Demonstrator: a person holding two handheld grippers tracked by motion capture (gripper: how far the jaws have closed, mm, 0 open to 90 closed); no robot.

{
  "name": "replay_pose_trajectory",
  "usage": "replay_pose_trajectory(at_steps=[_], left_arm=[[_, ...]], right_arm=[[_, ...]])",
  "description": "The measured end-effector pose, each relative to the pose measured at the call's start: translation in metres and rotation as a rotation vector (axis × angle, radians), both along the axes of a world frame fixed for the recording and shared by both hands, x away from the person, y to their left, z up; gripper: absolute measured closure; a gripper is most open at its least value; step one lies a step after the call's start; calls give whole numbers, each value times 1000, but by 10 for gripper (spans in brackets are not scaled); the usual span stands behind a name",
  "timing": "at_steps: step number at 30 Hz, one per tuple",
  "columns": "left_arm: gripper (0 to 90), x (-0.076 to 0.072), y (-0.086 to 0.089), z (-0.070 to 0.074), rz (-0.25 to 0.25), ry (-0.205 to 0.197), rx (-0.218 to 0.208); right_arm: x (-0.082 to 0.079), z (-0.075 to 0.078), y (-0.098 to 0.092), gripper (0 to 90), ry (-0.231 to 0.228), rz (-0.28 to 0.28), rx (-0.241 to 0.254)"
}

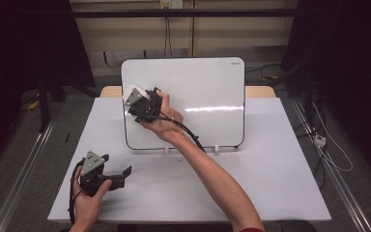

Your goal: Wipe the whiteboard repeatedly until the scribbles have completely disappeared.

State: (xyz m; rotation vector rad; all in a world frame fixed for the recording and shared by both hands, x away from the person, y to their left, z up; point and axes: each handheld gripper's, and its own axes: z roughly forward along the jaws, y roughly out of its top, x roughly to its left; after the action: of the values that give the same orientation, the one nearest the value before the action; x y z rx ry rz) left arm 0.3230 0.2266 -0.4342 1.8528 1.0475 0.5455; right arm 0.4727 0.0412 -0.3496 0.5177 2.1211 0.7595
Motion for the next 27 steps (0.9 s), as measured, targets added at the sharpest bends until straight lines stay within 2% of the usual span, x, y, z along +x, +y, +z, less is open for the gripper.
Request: replay_pose_trajectory(at_steps=[2, 5, 8, 12, 15, 19, 22, 27], left_arm=[[56, 0, 0, 0, -5, 2, 1], [56, 0, 0, 0, -2, 0, 2], [56, -1, 0, 0, -4, -1, -2], [56, -1, 0, 0, -2, -5, 1], [56, -1, 0, 0, 0, -4, 2], [56, 0, -1, 0, 5, -3, 5], [56, -1, -2, 0, 3, -4, 8], [56, -1, -2, 0, 0, -3, 9]], right_arm=[[-4, -5, 4, 309, 19, 17, -26], [-9, -12, 10, 308, 41, 14, -56], [-13, -16, 9, 307, 60, 14, -57], [-21, -24, 9, 307, 72, 24, -81], [-28, -32, 8, 306, 76, 31, -78], [-40, -46, 7, 306, 82, 57, -122], [-46, -52, 6, 306, 86, 64, -122], [-55, -63, 7, 305, 100, 91, -149]])
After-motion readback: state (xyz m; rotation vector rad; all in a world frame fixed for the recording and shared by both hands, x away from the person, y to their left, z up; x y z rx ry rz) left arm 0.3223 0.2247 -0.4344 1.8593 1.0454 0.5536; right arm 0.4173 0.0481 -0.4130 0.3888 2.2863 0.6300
